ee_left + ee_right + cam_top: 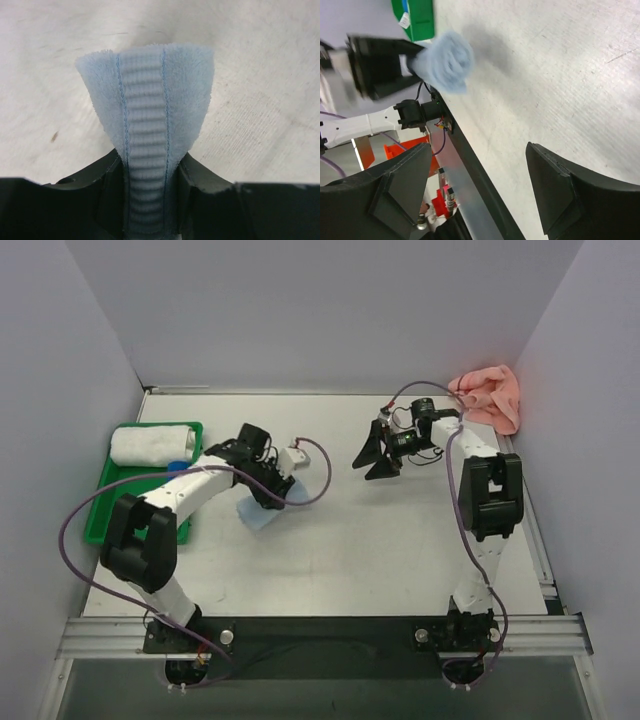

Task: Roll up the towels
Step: Place the rolled towel into the container

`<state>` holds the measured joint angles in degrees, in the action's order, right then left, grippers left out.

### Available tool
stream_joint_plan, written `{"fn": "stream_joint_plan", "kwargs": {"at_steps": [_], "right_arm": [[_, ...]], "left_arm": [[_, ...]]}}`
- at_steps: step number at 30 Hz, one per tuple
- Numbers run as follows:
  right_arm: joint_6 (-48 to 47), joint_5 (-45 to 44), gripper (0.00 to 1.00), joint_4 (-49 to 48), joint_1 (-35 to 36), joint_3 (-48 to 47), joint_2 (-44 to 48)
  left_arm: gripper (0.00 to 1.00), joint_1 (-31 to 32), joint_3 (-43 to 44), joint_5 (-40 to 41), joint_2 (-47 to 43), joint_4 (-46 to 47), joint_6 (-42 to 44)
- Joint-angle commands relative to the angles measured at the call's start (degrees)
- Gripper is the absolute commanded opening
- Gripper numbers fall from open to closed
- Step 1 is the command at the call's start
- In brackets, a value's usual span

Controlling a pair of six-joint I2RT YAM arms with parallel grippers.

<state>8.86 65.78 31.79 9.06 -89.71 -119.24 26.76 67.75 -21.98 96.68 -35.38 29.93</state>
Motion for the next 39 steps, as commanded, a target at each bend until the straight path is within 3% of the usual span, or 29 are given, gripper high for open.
{"fn": "stream_joint_plan", "kwargs": {"at_steps": [1,6,7,9,10,15,19,28,39], "right_arm": [[-4.2,0.3,0.77,6.7,-0.8,1.6,6.1],[-6.0,0.6,0.8,9.5,-1.8,2.1,8.0],[-6.2,0.3,0.8,9.6,-1.9,2.3,8.3],[-6.7,-0.2,0.81,9.7,-1.9,2.5,8.8],[-6.7,-0.2,0.81,9.7,-1.9,2.5,8.8],[-5.7,1.2,0.82,9.7,-1.7,2.1,8.3],[-5.5,1.4,0.82,9.7,-1.8,2.0,8.0],[-5.2,2.3,0.82,9.7,-2.0,1.7,6.8],[-5.3,3.7,0.82,9.7,-2.9,1.8,4.3]], "left_arm": [[0.0,-9.3,7.0,-8.2,-7.0,-7.4,-10.0],[0.0,-25.0,9.3,-8.8,-11.9,-13.5,-7.4],[0.0,-32.1,9.9,-8.9,-12.0,-14.4,-6.5],[0.0,-38.2,11.5,-8.8,-11.6,-16.2,-3.7],[0.0,-44.4,12.1,-8.5,-11.3,-16.4,-2.5],[0.0,-55.1,16.6,-5.6,-4.5,-16.6,-0.9],[0.0,-57.4,18.3,-2.1,1.9,-15.7,-1.3],[0.0,-56.7,15.5,6.5,10.0,-3.6,-6.7],[0.0,-51.9,12.6,7.0,13.1,1.7,-11.2]]}}
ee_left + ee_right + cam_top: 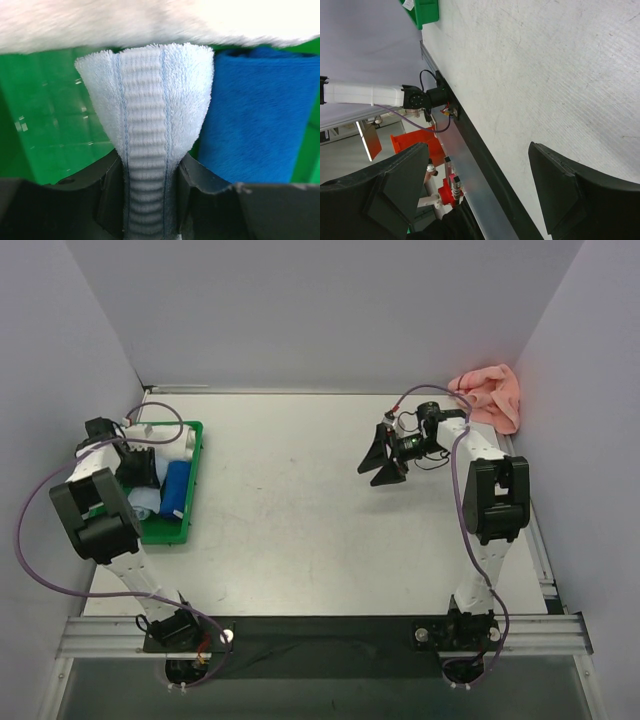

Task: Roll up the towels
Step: Place the rolled towel into the container

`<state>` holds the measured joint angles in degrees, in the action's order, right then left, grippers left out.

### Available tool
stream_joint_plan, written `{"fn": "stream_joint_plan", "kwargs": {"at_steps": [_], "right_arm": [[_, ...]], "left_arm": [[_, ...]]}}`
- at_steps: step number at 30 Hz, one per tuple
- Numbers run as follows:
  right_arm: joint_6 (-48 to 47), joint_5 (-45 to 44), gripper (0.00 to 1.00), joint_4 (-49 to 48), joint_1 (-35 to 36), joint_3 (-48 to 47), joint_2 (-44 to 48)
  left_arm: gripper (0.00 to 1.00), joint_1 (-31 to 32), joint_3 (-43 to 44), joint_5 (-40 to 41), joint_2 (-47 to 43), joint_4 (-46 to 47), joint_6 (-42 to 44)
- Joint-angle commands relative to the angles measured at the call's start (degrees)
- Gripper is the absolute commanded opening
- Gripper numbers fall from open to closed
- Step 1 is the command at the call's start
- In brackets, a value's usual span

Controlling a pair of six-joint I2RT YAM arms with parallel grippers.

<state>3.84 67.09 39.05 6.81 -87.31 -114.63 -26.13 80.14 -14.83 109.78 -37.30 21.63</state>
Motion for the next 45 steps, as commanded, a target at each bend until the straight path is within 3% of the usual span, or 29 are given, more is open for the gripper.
{"fn": "stream_joint_plan", "kwargs": {"at_steps": [1,3,10,19,22,29,30,32,34,45], "right_arm": [[-0.3,2.4,0.82,2.4,-0.7,-0.7,-0.5],[-0.3,2.7,0.82,2.4,-0.9,-0.7,-0.5],[-0.5,3.1,0.82,2.3,-1.0,-0.4,-1.4],[-0.5,3.4,0.83,2.4,-1.0,-0.5,-0.9],[-0.5,3.4,0.83,2.4,-1.0,-0.4,-0.6],[-0.6,3.2,0.83,2.5,-1.1,-0.4,0.2],[-0.6,3.2,0.83,2.5,-1.2,-0.5,0.3],[-0.5,3.1,0.83,2.5,-1.3,-0.8,0.5],[-0.5,3.1,0.83,2.6,-1.3,-0.8,0.5],[-1.5,0.9,0.83,3.2,-1.6,-2.3,1.2]], "left_arm": [[0.0,1.1,0.3,-0.5,0.3,3.6,-3.3],[0.01,1.0,0.3,-1.1,0.7,3.6,-4.0],[0.28,0.6,-1.1,-4.5,1.8,2.9,-7.2],[0.47,0.6,-1.6,-3.1,3.4,3.7,-4.1],[0.63,0.5,-1.6,-2.7,2.8,3.5,-2.7],[0.69,0.4,-0.8,-2.5,-0.6,1.2,-1.3],[0.77,0.5,-0.6,-2.4,-1.1,0.8,-1.2],[0.78,0.5,0.2,-1.9,-2.2,-0.3,-1.0],[0.86,0.3,0.8,-1.3,-3.3,-1.5,-0.8],[0.91,0.4,7.9,-2.2,-6.9,-7.3,-0.7]]}}
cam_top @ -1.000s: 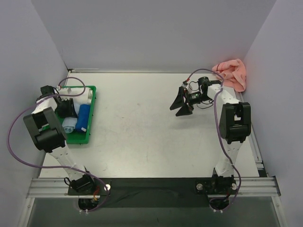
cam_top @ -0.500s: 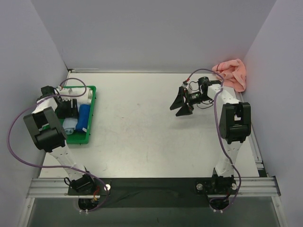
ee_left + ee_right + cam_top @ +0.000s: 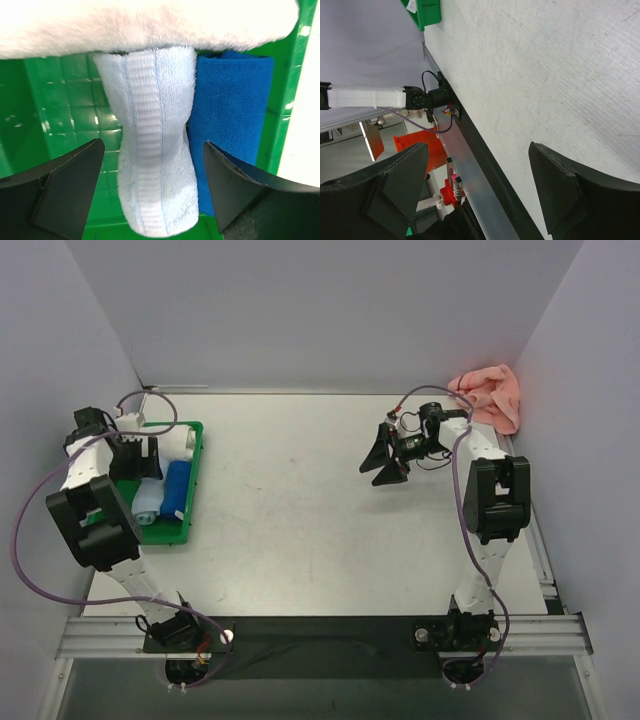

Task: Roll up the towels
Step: Place the rolled towel into the container, then move the towel to the center of the board

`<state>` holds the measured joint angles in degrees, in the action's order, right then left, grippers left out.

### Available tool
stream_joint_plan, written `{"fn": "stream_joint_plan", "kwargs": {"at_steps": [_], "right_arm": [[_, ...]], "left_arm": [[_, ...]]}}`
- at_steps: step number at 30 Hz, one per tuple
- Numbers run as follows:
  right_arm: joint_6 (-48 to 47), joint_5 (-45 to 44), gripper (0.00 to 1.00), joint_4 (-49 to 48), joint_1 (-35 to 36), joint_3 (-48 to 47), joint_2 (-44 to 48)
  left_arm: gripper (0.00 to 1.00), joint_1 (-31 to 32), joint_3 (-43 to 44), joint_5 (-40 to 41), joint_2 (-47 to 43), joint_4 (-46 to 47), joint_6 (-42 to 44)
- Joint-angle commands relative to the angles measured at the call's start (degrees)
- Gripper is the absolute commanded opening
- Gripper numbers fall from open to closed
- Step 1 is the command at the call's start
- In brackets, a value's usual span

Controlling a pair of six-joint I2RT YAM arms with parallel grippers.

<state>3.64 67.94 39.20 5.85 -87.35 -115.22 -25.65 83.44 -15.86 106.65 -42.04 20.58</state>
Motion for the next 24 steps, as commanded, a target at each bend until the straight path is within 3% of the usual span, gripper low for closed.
{"fn": "stream_joint_plan", "kwargs": {"at_steps": [1,4,5,9,16,19,24], "right_arm": [[-1.7,-1.2,0.83,3.1,-0.9,-3.3,2.5],[-5.4,-10.4,0.83,4.1,-2.2,-7.5,4.3],[-6.5,-17.5,0.83,4.5,-2.7,-8.9,4.6],[-11.2,-36.0,0.85,4.7,-5.2,-17.5,3.5],[-20.2,-68.9,0.89,3.0,-8.0,-35.2,-8.2],[-26.6,-80.2,0.91,-3.8,-9.0,-38.7,-12.7],[-38.9,-88.7,0.92,-20.2,-10.0,-39.9,-21.4]], "left_arm": [[0.91,-0.1,5.3,-1.4,-4.3,-2.9,0.3],[0.97,2.1,8.3,-4.5,-7.6,-3.8,1.6],[0.97,3.7,8.7,-4.2,-8.7,-4.1,4.3],[0.97,13.1,7.4,-0.8,-17.2,-1.9,8.9],[0.97,23.9,5.4,0.4,-20.8,-0.2,6.6],[0.97,25.2,4.6,0.1,-20.7,-0.2,5.1],[0.97,28.9,3.7,0.6,-20.3,-0.5,3.0]]}}
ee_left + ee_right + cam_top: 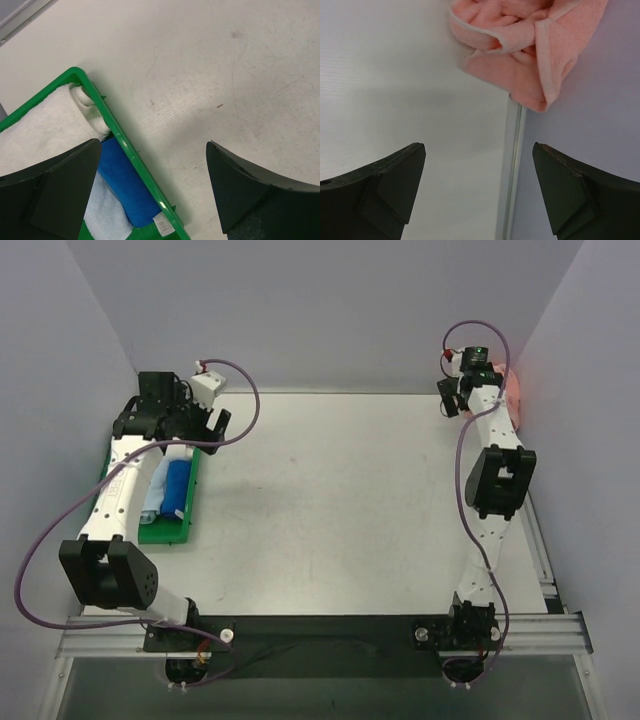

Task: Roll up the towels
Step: Move the towel to the center of the board

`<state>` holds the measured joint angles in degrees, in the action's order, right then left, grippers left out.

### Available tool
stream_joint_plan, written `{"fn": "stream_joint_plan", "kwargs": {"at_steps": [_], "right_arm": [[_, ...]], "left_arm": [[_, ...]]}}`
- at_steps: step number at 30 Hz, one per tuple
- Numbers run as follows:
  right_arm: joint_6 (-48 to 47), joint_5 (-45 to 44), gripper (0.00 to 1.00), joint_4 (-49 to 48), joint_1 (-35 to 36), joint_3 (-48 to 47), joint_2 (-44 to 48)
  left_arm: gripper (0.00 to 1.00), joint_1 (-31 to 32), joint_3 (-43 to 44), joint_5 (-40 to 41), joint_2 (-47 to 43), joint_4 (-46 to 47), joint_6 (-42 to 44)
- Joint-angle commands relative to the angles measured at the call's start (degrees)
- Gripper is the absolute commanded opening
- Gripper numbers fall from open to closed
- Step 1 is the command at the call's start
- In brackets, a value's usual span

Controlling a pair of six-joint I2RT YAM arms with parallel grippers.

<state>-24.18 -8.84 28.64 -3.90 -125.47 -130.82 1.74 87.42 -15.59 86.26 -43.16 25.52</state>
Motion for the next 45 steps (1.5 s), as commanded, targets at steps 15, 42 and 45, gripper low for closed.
{"fn": "stream_joint_plan", "kwargs": {"at_steps": [15,42,45], "right_arm": [[-40.5,-8.5,0.98,-41.8,-2.7,-6.4,-26.2],[-27.8,-6.6,0.0,-18.9,12.1,27.5,8.1],[-22.8,-2.8,0.0,-7.6,18.8,32.6,15.0]], "left_arm": [[0.97,3.4,1.4,2.9,2.9,-2.0,-4.1],[0.97,4.4,0.6,-4.8,-1.6,-5.7,-10.0],[0.97,4.1,-2.0,-7.3,-3.5,-6.8,-11.2]]}}
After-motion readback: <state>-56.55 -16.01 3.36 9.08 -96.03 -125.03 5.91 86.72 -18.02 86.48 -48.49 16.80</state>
